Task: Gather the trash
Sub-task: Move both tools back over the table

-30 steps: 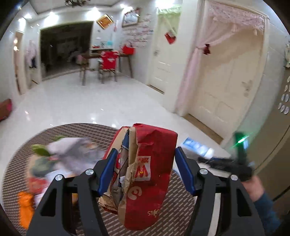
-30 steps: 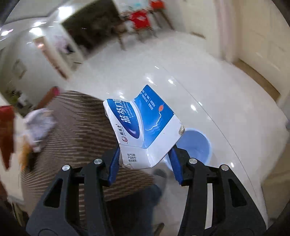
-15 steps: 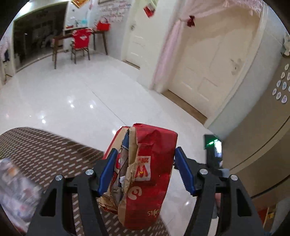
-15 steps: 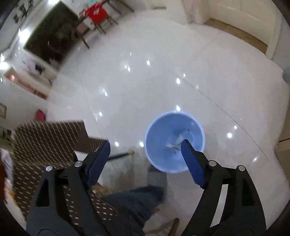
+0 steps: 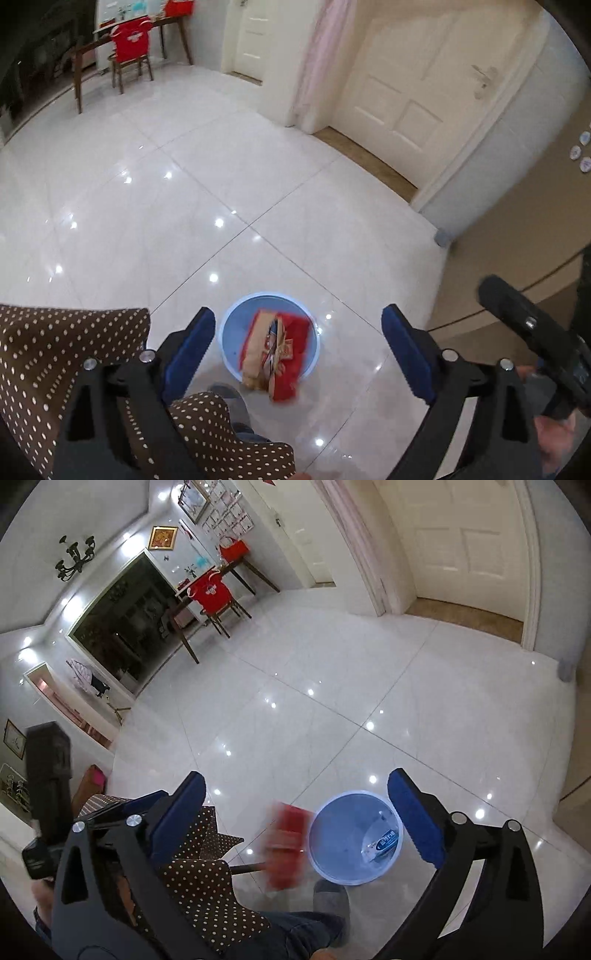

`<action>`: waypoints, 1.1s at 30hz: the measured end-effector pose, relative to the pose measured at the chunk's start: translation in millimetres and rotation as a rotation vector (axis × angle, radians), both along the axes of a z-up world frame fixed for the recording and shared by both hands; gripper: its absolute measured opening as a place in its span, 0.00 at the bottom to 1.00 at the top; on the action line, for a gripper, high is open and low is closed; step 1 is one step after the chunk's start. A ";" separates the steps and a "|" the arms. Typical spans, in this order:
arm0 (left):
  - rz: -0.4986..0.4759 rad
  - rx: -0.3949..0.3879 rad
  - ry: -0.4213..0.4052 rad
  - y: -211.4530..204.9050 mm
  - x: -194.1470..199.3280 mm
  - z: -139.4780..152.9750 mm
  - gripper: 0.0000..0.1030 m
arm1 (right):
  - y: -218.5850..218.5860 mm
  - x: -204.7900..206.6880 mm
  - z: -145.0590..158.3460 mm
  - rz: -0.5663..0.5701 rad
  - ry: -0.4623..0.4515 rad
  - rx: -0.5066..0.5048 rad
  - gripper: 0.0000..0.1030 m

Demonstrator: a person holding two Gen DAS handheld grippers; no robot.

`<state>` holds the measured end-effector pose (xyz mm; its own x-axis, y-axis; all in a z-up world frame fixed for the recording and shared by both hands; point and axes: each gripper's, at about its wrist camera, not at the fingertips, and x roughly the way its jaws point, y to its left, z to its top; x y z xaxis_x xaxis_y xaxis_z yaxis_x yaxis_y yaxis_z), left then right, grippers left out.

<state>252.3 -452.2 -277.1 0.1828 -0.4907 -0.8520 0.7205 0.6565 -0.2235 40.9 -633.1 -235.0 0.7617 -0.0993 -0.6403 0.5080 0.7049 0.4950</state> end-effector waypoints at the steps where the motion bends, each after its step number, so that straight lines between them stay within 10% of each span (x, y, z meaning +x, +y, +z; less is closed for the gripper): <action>1: 0.007 -0.007 0.002 1.6 -0.2 0.0 0.87 | 2.2 -2.0 2.9 -0.001 0.000 -0.009 0.94; 21: 0.209 -0.187 -0.317 153.1 -83.1 128.3 0.90 | 109.0 1.7 76.0 0.139 -0.065 -0.216 0.94; 33: 0.355 -0.198 -0.411 256.9 -120.4 157.7 0.90 | 197.2 19.9 106.0 0.316 -0.104 -0.245 0.94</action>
